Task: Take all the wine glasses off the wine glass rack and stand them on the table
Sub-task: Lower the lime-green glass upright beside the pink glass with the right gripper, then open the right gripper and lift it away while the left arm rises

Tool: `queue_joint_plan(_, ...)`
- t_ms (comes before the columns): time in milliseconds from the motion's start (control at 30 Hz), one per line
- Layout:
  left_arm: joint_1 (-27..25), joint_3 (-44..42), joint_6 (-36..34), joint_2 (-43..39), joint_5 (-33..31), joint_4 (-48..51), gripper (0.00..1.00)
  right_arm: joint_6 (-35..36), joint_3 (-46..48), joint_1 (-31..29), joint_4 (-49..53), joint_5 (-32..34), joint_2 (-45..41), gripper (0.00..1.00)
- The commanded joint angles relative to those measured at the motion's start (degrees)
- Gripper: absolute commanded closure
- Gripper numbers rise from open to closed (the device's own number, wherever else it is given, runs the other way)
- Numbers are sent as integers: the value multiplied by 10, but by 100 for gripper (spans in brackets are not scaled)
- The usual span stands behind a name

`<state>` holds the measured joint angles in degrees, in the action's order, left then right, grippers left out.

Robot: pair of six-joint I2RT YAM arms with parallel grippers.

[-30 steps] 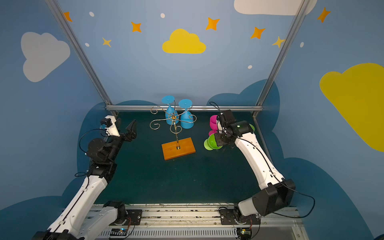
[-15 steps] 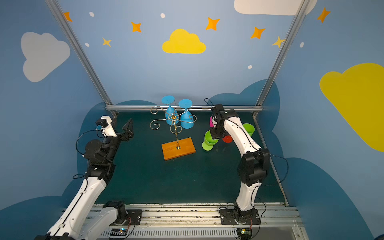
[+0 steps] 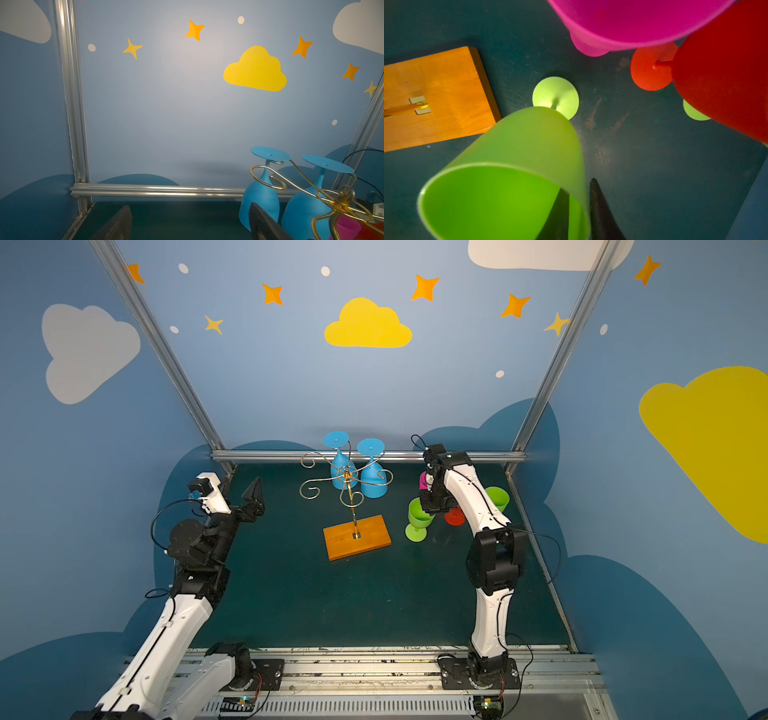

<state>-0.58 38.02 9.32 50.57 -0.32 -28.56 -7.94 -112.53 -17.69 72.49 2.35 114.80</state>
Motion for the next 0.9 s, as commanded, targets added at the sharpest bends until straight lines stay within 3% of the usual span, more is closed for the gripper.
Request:
queue_joint_plan(0, 5, -2, 9, -2, -19, 2, 13, -8, -6, 4, -2, -20, -34, 68)
queue_joint_plan(233, 17, 0, 39, 2, -64, 21, 13, -18, 17, 9, -40, -28, -117, 55)
queue_joint_plan(400, 39, 32, 79, 22, -37, 72, 13, -22, 69, 11, -86, -29, -207, 47)
queue_joint_plan(500, 50, 53, 93, 32, -3, 91, 13, 0, 154, 12, -163, -52, -285, 41)
queue_joint_plan(667, 66, 123, 133, 64, 80, 152, 14, -5, 376, 15, -388, -60, -461, 27)
queue_joint_plan(767, 74, 175, 171, 100, 132, 188, 15, -3, 416, 19, -408, -57, -518, 23)
queue_joint_plan(867, 79, 231, 213, 152, 224, 207, 15, 6, 432, 20, -400, -63, -545, 23)
